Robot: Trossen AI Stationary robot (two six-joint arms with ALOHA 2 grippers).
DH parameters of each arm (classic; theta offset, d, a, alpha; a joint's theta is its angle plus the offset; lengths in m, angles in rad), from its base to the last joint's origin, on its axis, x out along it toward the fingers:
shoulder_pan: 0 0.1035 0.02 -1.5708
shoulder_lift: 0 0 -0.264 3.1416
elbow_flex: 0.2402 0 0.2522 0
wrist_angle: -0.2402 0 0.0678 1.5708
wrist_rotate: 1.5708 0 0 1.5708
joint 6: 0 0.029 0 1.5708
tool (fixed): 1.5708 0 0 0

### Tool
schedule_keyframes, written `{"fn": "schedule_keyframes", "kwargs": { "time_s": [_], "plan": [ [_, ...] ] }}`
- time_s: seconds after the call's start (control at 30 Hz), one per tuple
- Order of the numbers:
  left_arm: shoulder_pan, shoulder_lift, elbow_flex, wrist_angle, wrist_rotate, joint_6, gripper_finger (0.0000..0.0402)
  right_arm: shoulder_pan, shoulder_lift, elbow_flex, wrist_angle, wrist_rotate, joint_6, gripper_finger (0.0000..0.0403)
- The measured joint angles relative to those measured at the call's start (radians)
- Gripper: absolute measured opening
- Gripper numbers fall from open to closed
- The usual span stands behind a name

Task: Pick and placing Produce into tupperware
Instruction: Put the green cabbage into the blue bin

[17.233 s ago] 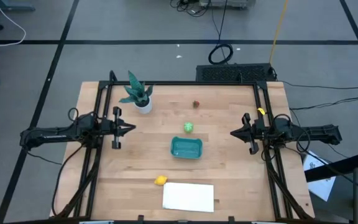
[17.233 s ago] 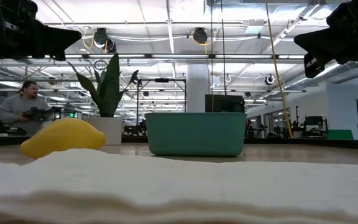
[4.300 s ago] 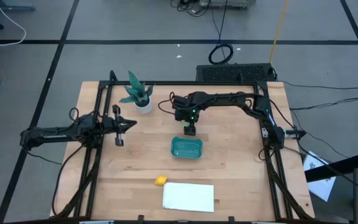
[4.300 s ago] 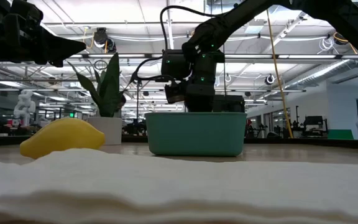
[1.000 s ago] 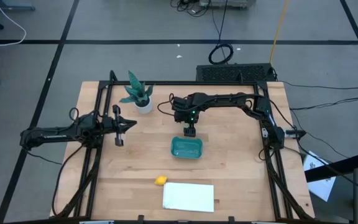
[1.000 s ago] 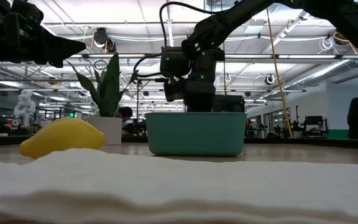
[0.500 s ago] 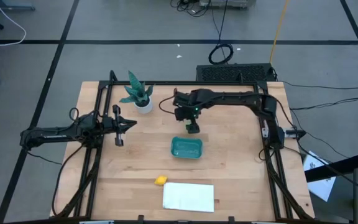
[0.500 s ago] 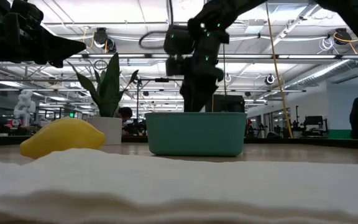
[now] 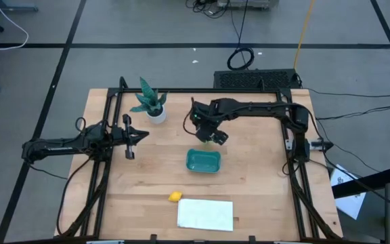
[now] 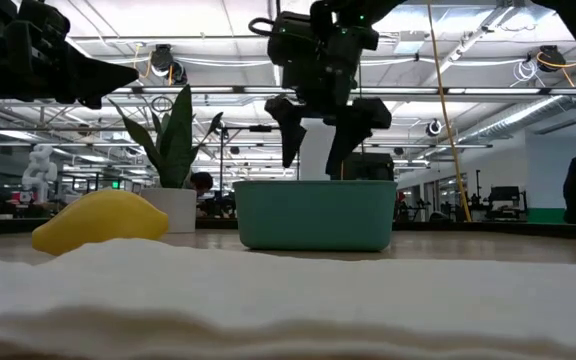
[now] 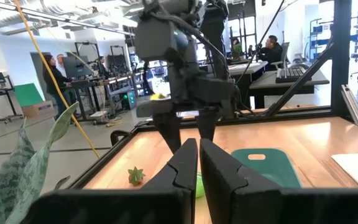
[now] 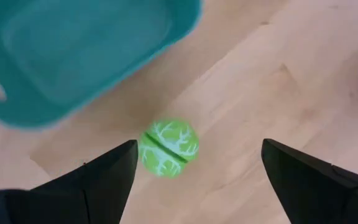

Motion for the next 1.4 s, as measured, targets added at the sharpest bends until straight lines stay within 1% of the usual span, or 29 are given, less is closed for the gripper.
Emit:
{"fn": "schedule_keyframes", "kwargs": {
  "time_s": [0.07,0.2,0.43,0.53,0.73,0.97,1.13,1.27,1.4],
  "plan": [
    [0.000,0.000,0.000,-0.004,0.000,0.000,0.0026,0.007,-0.001,-0.011,0.016,0.062,-0.085,0.0334],
    [0.000,0.000,0.000,-0.025,0.000,0.000,0.0026,0.003,-0.001,-0.063,0.045,0.143,-0.263,0.0334],
    [0.000,0.000,0.000,-0.046,0.000,0.000,0.0026,0.000,0.000,-0.171,0.141,0.227,-0.484,0.0334],
    [0.000,0.000,0.000,-0.045,0.000,0.000,0.0026,0.003,0.000,-0.188,0.207,0.230,-0.519,0.0334],
    [0.000,0.000,0.000,-0.045,0.000,0.007,0.0026,0.013,-0.002,-0.194,0.220,0.230,-0.589,0.0334],
    [0.000,0.000,0.000,-0.053,0.000,0.002,0.0026,0.017,-0.003,-0.193,0.210,0.230,-0.623,0.0334],
    [0.000,0.000,0.000,-0.056,0.000,0.002,0.0026,0.019,-0.004,-0.241,0.217,0.230,-0.707,0.0334],
    [0.000,0.000,0.000,-0.056,0.000,0.004,0.0026,0.031,-0.004,-0.294,0.283,0.252,-0.725,0.0334],
    [0.000,0.000,0.000,-0.056,-0.001,0.006,0.0026,0.047,-0.004,-0.301,0.352,0.256,-0.725,0.0334]
  ]
}}
